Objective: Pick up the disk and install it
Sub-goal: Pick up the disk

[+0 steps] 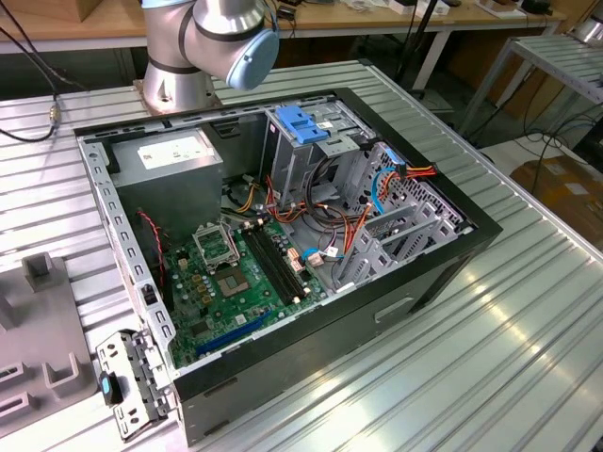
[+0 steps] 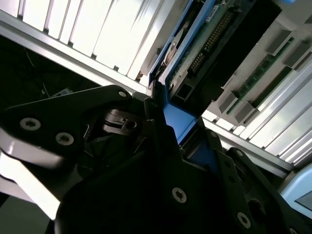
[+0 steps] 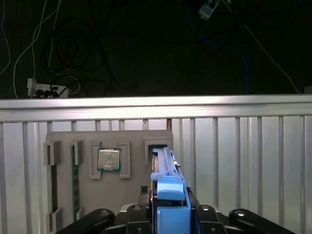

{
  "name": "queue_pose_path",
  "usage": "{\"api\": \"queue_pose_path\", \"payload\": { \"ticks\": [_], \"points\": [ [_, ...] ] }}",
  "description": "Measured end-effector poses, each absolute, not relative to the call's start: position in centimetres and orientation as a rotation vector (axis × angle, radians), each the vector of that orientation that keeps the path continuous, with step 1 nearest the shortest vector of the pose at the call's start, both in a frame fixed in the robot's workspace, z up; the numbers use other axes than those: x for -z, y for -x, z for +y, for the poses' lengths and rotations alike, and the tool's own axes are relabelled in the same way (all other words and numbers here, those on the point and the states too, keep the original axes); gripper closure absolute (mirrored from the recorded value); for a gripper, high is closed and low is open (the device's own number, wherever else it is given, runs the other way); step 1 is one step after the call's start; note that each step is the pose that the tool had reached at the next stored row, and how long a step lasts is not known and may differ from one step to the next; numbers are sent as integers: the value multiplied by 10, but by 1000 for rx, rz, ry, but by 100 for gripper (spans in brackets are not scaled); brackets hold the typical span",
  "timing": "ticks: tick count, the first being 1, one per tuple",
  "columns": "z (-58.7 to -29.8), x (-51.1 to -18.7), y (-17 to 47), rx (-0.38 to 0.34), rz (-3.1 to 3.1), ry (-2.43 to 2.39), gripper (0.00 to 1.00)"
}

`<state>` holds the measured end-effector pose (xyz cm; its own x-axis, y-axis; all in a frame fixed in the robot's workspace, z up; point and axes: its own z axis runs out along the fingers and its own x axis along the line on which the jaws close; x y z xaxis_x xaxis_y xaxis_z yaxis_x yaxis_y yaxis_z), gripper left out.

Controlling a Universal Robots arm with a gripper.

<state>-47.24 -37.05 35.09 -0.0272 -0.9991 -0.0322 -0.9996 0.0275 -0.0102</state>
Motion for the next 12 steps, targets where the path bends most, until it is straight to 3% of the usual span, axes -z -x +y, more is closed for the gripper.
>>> {"api": "queue_pose_path", "payload": {
  "ticks": [12],
  "points": [
    [-371, -372, 472, -10, 2236, 2176, 63]
  ]
}}
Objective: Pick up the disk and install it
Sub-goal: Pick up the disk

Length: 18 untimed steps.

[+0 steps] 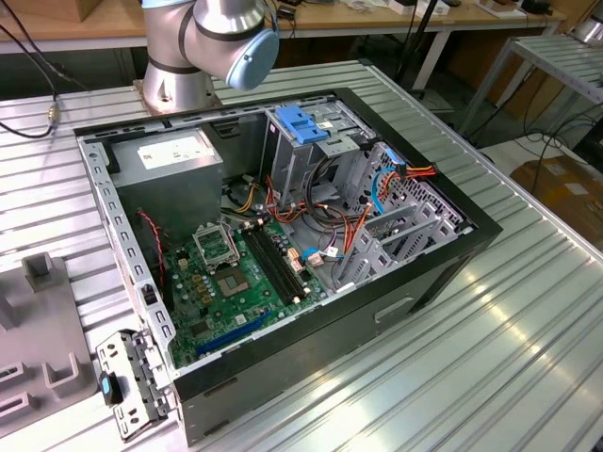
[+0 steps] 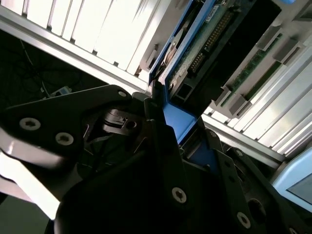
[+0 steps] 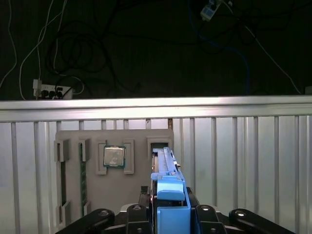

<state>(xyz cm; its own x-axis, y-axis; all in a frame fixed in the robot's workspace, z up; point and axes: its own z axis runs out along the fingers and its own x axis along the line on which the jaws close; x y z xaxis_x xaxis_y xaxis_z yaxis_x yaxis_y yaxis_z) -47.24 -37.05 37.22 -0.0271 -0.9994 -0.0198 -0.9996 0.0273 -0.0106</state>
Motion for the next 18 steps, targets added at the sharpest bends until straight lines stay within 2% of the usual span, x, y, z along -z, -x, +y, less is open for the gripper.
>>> {"api": "queue_pose_path", "payload": {
  "ticks": [18],
  "points": [
    [-371, -380, 472, -16, 2233, 2173, 63]
  ]
}}
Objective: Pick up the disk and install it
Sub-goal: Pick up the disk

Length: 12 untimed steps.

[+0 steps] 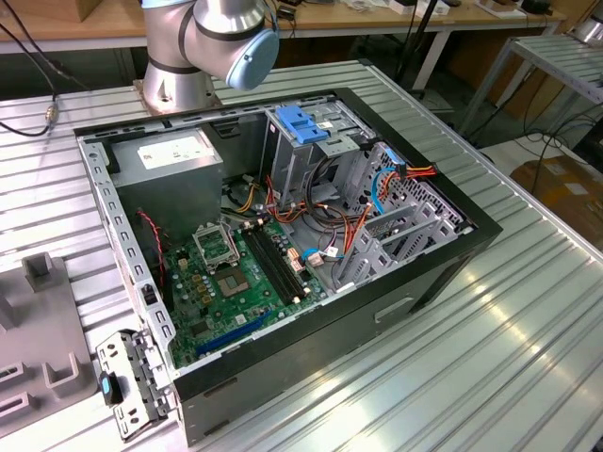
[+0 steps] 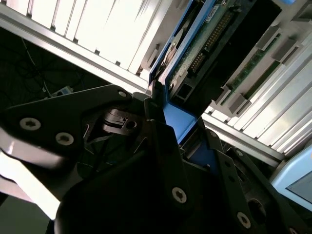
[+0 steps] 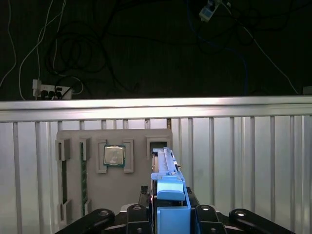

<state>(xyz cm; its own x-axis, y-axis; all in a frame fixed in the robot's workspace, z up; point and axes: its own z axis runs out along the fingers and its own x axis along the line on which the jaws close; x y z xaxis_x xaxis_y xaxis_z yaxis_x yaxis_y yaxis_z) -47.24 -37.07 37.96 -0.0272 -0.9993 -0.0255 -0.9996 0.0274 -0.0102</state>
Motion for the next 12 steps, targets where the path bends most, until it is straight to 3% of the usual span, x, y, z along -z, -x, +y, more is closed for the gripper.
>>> {"api": "queue_pose_path", "payload": {
  "ticks": [12],
  "points": [
    [-371, -394, 472, -17, 2232, 2173, 63]
  ]
}}
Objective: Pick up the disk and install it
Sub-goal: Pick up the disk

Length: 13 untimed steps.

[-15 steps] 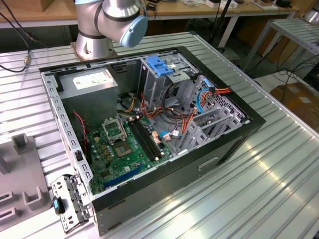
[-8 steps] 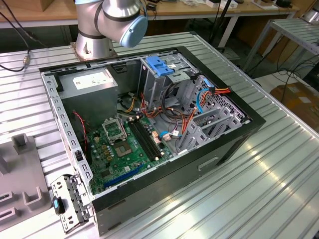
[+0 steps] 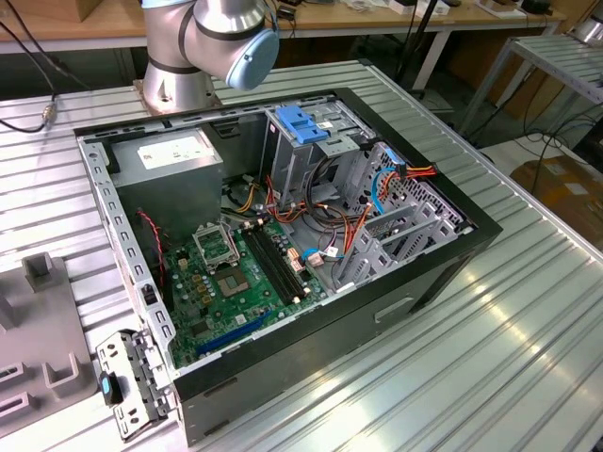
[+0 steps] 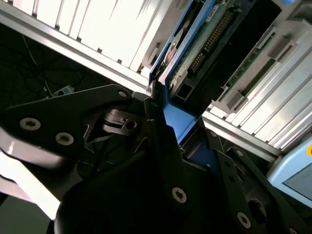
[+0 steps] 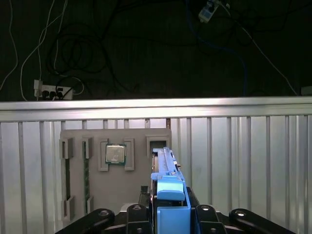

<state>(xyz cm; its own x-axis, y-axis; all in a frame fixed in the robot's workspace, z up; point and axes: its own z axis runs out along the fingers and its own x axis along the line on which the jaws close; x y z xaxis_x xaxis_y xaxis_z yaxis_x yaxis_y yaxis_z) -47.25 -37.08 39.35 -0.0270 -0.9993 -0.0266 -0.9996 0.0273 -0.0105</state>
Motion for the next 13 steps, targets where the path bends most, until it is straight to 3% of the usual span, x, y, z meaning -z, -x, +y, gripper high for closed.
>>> {"api": "queue_pose_path", "payload": {
  "ticks": [13],
  "points": [
    [-371, -411, 472, -18, 2232, 2172, 63]
  ]
}}
